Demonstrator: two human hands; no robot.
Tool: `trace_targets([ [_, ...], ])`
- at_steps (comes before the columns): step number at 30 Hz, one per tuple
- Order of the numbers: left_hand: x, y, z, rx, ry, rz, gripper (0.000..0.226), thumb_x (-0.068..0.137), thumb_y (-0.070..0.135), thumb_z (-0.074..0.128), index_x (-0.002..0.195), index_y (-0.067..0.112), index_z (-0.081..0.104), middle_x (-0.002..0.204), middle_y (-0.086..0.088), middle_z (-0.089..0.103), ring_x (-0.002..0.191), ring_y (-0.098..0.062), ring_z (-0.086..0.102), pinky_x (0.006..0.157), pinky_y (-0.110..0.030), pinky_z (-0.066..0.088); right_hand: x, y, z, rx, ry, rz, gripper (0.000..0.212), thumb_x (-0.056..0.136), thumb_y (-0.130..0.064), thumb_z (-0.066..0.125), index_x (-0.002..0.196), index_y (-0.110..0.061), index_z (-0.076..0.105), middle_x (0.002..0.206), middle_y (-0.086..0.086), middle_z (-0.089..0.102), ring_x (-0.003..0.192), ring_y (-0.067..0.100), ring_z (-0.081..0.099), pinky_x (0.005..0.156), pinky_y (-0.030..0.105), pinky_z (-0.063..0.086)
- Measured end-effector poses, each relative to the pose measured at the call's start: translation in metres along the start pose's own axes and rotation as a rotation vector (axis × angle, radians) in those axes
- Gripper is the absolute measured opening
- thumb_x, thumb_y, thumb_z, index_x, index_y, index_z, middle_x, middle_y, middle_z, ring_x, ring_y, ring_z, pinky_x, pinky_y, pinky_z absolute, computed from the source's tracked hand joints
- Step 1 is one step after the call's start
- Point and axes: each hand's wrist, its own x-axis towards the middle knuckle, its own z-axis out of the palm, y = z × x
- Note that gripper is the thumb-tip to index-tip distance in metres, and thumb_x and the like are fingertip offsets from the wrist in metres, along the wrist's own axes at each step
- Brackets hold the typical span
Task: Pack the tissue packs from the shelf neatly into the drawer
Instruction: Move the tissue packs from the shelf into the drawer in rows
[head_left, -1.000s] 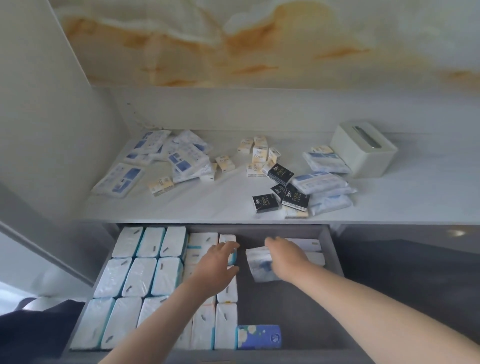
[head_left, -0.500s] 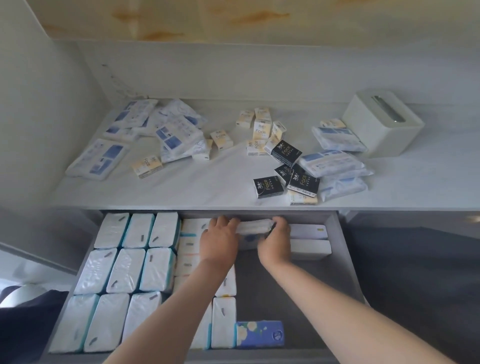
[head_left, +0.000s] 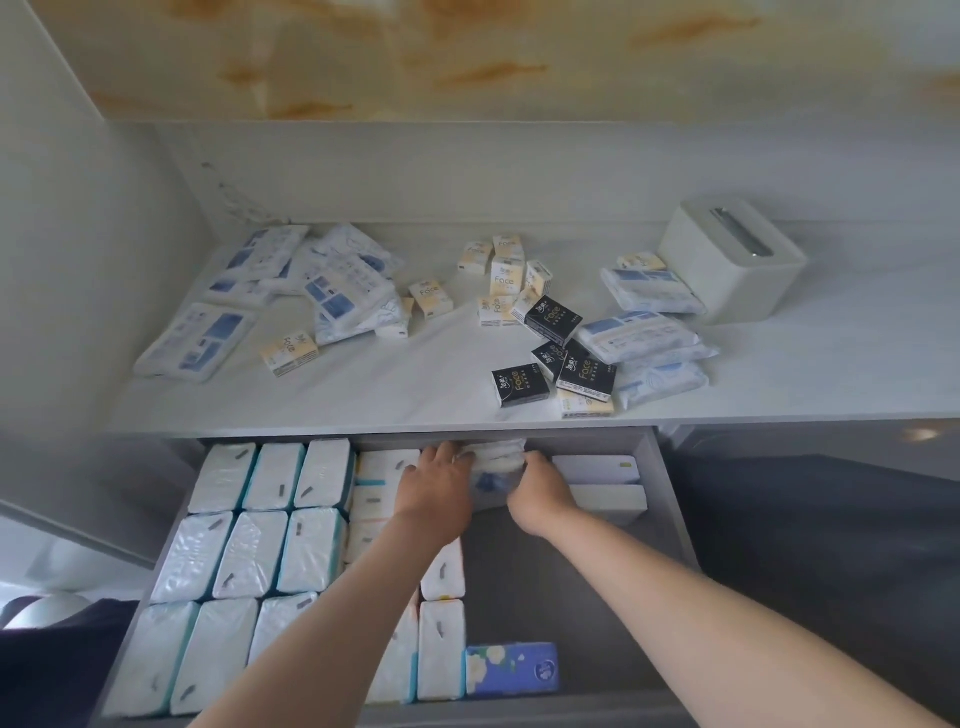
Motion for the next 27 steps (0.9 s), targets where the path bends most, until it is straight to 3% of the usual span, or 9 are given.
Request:
trace_targets([
  [3, -0.008, 0.008, -0.013, -0.031, -0.028, -0.002, 0.059, 0.092, 0.021, 0.051, 0.147, 0.025, 0.032, 0.149, -0.003, 0.032, 0.135, -0.025, 0.035, 0.101, -0.039, 0.041, -0.005, -0.011, -0.028, -0.289, -0.122, -0.006, 0.054, 0.093, -0.017, 0.060, 0.140, -0.002, 0.040, 0.138, 0.017, 0.053, 0.125, 0.033, 0.054, 0.091, 0.032, 0.047],
  [7, -0.018, 0.023, -0.030, -0.085, 0.036, 0.048, 0.047, 0.093, 0.023, 0.052, 0.139, 0.029, 0.047, 0.142, 0.002, 0.044, 0.127, -0.023, 0.046, 0.098, -0.036, 0.044, -0.009, -0.026, -0.081, -0.666, -0.386, -0.124, 0.033, 0.091, -0.014, 0.055, 0.122, -0.004, 0.058, 0.115, 0.018, 0.066, 0.093, 0.032, 0.070, 0.061, 0.030, 0.051],
  [10, -0.018, 0.041, -0.050, -0.163, 0.177, 0.102, 0.037, 0.093, 0.028, 0.052, 0.129, 0.031, 0.055, 0.130, 0.006, 0.053, 0.119, -0.019, 0.052, 0.089, -0.034, 0.048, -0.013, -0.040, -0.133, -0.656, -0.455, -0.123, 0.032, 0.092, -0.020, 0.056, 0.122, -0.011, 0.062, 0.107, 0.018, 0.070, 0.087, 0.032, 0.073, 0.070, 0.038, 0.060],
  [13, -0.006, 0.062, -0.077, -0.231, 0.371, 0.177, 0.030, 0.091, 0.024, 0.054, 0.121, 0.025, 0.060, 0.117, 0.005, 0.061, 0.109, -0.020, 0.055, 0.081, -0.034, 0.049, -0.010, -0.049, -0.185, -0.621, -0.230, -0.194, 0.027, 0.093, -0.016, 0.050, 0.115, -0.013, 0.065, 0.100, 0.017, 0.072, 0.079, 0.031, 0.071, 0.070, 0.038, 0.059],
  [16, 0.014, 0.084, -0.105, -0.310, 0.480, 0.227, 0.031, 0.088, 0.020, 0.056, 0.118, 0.021, 0.061, 0.109, 0.002, 0.063, 0.103, -0.023, 0.056, 0.078, -0.036, 0.051, 0.002, -0.035, -0.224, -0.617, 0.095, -0.279, 0.026, 0.090, -0.012, 0.048, 0.104, -0.018, 0.068, 0.114, 0.005, 0.069, 0.102, 0.028, 0.065, 0.088, 0.037, 0.055],
  [19, 0.039, 0.106, -0.125, -0.286, 0.466, 0.280, 0.037, 0.090, 0.022, 0.055, 0.127, 0.022, 0.057, 0.119, 0.001, 0.059, 0.112, -0.022, 0.050, 0.089, -0.036, 0.047, 0.019, -0.006, -0.243, -0.391, 0.254, -0.203, 0.032, 0.092, -0.016, 0.050, 0.123, -0.024, 0.059, 0.131, 0.001, 0.055, 0.119, 0.026, 0.054, 0.093, 0.034, 0.046],
  [22, 0.064, 0.125, -0.134, -0.239, 0.407, 0.319, 0.043, 0.093, 0.024, 0.054, 0.136, 0.024, 0.051, 0.133, 0.000, 0.052, 0.122, -0.022, 0.044, 0.100, -0.035, 0.041, 0.038, 0.009, -0.248, -0.229, 0.308, -0.075, 0.049, 0.093, -0.017, 0.051, 0.141, -0.022, 0.044, 0.140, 0.010, 0.042, 0.123, 0.032, 0.051, 0.088, 0.033, 0.043],
  [27, 0.104, 0.153, -0.133, -0.088, 0.166, 0.260, 0.063, 0.092, 0.034, 0.058, 0.148, 0.025, 0.032, 0.145, -0.002, 0.042, 0.132, -0.025, 0.040, 0.110, -0.040, 0.032, 0.061, 0.017, -0.248, -0.233, 0.119, 0.003, 0.079, 0.087, -0.010, 0.048, 0.157, -0.030, 0.017, 0.150, 0.012, 0.042, 0.132, 0.036, 0.044, 0.104, 0.038, 0.044],
])
